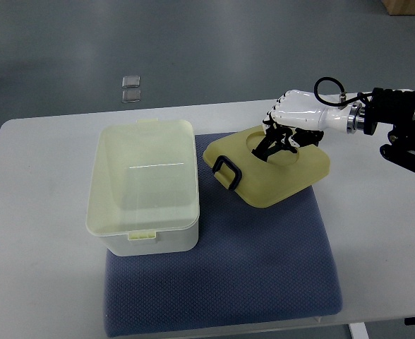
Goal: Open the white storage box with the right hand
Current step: 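Carry the lid beside the box and lower it onto the mat, then open the right hand and release the lid handle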
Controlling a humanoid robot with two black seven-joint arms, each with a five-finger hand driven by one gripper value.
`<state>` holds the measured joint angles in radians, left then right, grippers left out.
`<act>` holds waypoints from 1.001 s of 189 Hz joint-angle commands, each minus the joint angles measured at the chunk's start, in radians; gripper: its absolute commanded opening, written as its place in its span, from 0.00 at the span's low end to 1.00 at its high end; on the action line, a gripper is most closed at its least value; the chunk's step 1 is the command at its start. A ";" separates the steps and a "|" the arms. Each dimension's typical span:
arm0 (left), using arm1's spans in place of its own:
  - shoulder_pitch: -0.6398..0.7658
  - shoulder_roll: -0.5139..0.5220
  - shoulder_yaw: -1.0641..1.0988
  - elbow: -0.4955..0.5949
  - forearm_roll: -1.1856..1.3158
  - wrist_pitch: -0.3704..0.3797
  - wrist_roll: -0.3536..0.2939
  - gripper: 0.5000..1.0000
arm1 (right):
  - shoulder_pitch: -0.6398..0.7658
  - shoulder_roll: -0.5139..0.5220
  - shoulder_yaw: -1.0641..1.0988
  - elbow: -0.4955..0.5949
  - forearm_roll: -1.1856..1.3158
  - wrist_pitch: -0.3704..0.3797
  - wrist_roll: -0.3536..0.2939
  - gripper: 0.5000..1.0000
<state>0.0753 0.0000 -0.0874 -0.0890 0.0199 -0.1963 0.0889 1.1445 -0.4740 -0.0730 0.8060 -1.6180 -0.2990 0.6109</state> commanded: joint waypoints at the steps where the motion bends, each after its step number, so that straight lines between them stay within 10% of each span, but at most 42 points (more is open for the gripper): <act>1: 0.000 0.000 0.000 0.000 0.000 0.000 0.000 1.00 | -0.003 0.011 0.002 -0.005 0.001 0.000 0.000 0.00; 31: 0.000 0.000 0.000 0.000 0.000 0.000 0.000 1.00 | -0.003 0.028 0.005 -0.002 0.004 -0.002 0.000 0.00; 68: 0.000 0.000 0.000 0.000 0.000 0.000 0.000 1.00 | -0.005 0.041 0.016 0.007 0.018 -0.003 0.000 0.82; 127: 0.000 0.000 0.000 0.000 0.000 0.000 0.000 1.00 | 0.012 0.029 0.016 0.009 0.041 0.044 0.000 0.85; 189: 0.000 0.000 0.000 0.000 0.000 0.000 0.000 1.00 | 0.115 -0.008 0.022 0.007 0.263 0.413 0.000 0.84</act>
<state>0.0754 0.0000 -0.0874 -0.0890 0.0200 -0.1964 0.0890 1.2359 -0.4701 -0.0536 0.8147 -1.4429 -0.0121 0.6108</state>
